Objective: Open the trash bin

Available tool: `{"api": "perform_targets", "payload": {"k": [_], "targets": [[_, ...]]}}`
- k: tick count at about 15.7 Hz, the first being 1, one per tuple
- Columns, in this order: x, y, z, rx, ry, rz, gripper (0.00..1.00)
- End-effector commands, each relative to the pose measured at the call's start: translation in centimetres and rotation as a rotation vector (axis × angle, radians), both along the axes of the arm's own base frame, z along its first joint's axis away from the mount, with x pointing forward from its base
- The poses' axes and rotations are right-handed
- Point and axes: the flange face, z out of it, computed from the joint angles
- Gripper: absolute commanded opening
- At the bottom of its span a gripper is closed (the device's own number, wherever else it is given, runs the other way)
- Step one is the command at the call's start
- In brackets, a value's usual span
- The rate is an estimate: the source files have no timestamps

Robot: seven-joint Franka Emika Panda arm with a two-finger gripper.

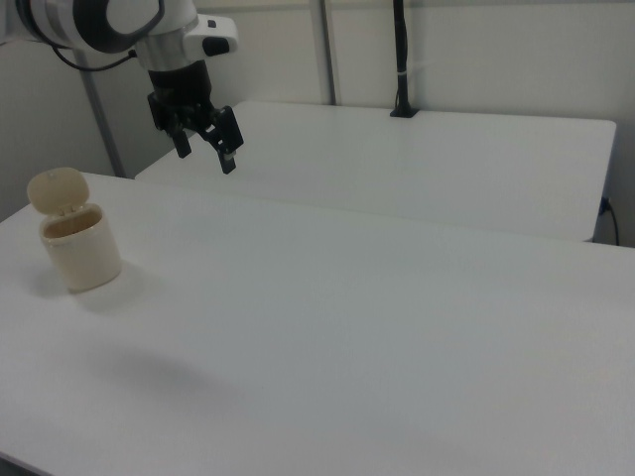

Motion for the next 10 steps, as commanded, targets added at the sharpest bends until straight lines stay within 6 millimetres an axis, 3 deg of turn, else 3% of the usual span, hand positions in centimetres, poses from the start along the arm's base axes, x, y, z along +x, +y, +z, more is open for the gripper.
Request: {"api": "perform_targets", "payload": {"k": [1,10], "targets": [[-0.66,-0.45,-0.34,0.002,0.010,0.103,1.00],[-0.83,-0.38,-0.81,-0.001,0.033,0.114,1.00]]}}
